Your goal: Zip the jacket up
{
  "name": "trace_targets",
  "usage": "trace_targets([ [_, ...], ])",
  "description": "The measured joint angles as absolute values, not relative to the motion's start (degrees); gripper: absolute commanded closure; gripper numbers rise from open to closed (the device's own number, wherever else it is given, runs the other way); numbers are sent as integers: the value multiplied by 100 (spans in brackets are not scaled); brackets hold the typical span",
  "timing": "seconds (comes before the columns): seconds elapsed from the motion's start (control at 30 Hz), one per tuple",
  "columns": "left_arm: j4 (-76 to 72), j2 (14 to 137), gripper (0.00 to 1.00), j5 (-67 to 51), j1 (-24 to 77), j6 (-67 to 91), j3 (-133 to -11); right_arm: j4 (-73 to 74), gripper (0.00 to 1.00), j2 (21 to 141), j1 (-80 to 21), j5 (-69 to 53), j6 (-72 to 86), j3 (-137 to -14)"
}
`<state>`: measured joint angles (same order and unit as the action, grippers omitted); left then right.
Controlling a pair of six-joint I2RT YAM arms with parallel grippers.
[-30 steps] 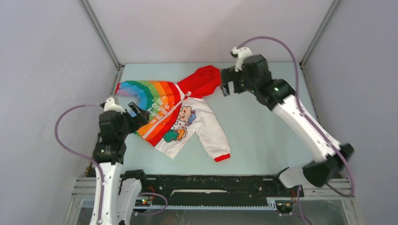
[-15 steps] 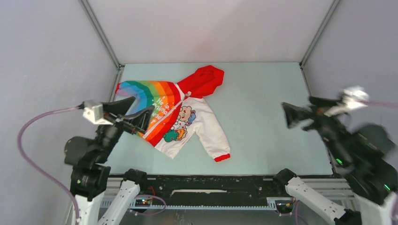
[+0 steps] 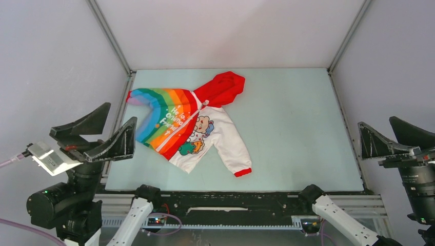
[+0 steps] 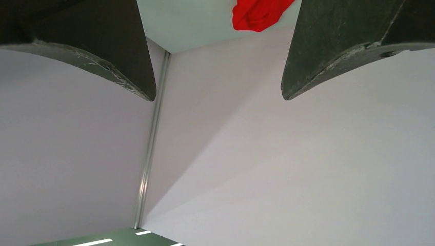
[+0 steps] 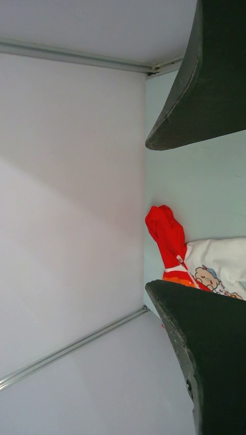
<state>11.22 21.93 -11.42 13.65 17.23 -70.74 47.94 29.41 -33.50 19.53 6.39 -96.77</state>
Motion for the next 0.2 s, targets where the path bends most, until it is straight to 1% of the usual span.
trace_targets([
  [0.2,1243,2196,5,-915,1365,1649,-7225,4794,0,2869,-3334,1966,622,-9463],
])
